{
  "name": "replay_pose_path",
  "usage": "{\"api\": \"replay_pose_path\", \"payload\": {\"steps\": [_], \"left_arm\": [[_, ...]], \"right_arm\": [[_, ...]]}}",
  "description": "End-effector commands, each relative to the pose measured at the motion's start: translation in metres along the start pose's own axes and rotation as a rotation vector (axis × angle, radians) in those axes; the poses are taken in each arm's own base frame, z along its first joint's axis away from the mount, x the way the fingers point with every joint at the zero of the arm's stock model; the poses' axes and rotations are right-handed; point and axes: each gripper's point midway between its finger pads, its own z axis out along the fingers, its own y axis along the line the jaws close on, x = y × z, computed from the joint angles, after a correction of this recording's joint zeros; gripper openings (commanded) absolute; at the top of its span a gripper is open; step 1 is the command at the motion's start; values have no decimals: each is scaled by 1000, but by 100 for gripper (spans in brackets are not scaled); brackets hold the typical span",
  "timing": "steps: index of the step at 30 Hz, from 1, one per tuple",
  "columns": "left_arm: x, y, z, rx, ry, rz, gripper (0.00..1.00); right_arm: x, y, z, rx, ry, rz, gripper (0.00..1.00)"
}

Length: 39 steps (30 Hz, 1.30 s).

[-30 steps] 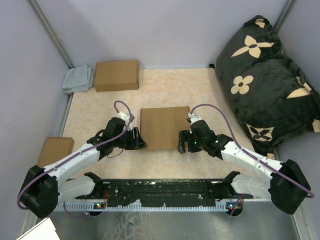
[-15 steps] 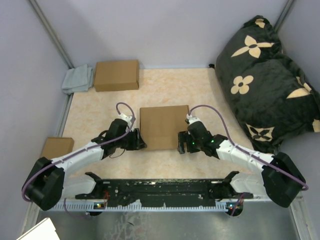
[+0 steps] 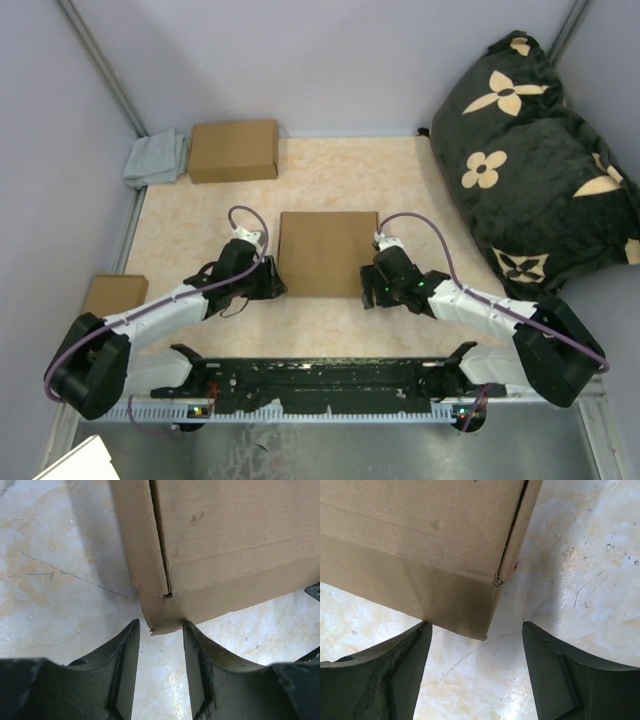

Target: Fold the paper box

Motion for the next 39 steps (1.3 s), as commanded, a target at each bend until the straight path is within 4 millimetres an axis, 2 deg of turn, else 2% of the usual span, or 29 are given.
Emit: {"api": "replay_pose_path", "payload": {"steps": [1, 8, 16, 21, 30, 39], "left_arm": [[-5, 5, -5, -31, -34, 17, 46], [-10, 6, -4, -42, -44, 19, 45], [-10, 2, -5, -30, -33, 17, 43], [-10, 2, -10, -30, -39, 19, 43], [-15, -4, -13, -10, -40, 21, 43], [-15, -2, -10, -29, -30, 26, 42]], "right_arm": [[-24, 11, -11, -50, -114, -4, 73], [-46, 16, -38, -100, -226, -14, 68], [-39, 21, -32, -119, -174, -29, 45], [-34, 27, -30, -158, -162, -20, 43], [-40, 44, -32, -240, -176, -23, 42], [-36, 30, -18, -163, -176, -23, 42]]}}
